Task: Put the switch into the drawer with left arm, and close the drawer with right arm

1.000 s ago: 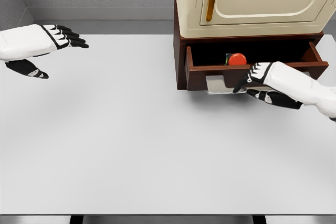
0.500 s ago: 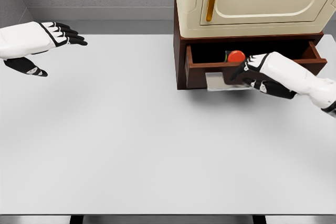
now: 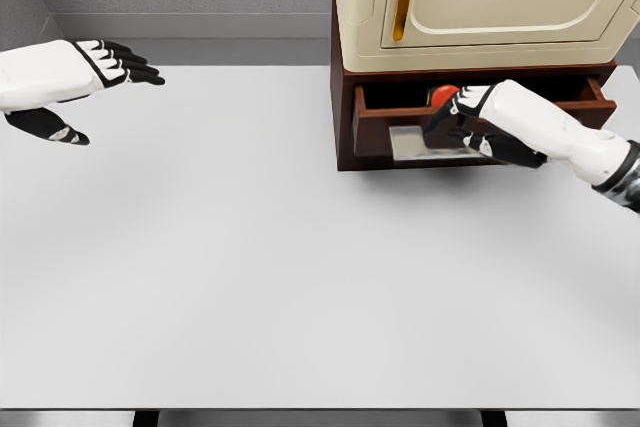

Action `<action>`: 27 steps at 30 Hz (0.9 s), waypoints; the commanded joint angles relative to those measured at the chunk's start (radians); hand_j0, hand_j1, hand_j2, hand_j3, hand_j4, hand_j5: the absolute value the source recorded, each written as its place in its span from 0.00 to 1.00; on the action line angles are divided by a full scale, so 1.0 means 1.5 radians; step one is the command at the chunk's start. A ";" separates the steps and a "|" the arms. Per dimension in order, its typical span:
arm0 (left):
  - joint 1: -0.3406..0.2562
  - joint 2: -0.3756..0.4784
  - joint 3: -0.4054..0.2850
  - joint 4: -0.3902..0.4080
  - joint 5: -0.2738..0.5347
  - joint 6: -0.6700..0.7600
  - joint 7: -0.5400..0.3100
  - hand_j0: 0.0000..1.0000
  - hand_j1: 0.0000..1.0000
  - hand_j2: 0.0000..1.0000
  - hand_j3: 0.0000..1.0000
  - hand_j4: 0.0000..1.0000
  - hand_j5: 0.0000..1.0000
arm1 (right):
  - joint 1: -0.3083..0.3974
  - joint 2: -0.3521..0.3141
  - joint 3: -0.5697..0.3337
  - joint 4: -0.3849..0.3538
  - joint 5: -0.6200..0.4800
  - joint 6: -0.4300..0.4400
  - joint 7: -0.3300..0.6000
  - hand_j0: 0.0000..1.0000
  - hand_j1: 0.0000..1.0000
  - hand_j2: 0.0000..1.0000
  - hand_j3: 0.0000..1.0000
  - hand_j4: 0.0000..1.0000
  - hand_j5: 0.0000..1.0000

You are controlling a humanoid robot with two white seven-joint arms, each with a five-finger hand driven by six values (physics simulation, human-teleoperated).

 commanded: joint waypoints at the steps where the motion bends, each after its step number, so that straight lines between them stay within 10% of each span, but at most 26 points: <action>1: 0.000 0.001 0.002 0.001 0.003 0.002 0.000 1.00 1.00 1.00 1.00 1.00 1.00 | 0.000 0.002 0.013 0.016 0.003 0.000 0.000 0.54 0.54 0.54 0.54 0.54 0.54; 27: 0.002 0.001 0.007 0.002 0.003 0.002 0.000 1.00 1.00 1.00 1.00 1.00 1.00 | -0.053 0.032 0.040 0.055 0.003 0.000 0.001 0.53 0.53 0.53 0.53 0.53 0.53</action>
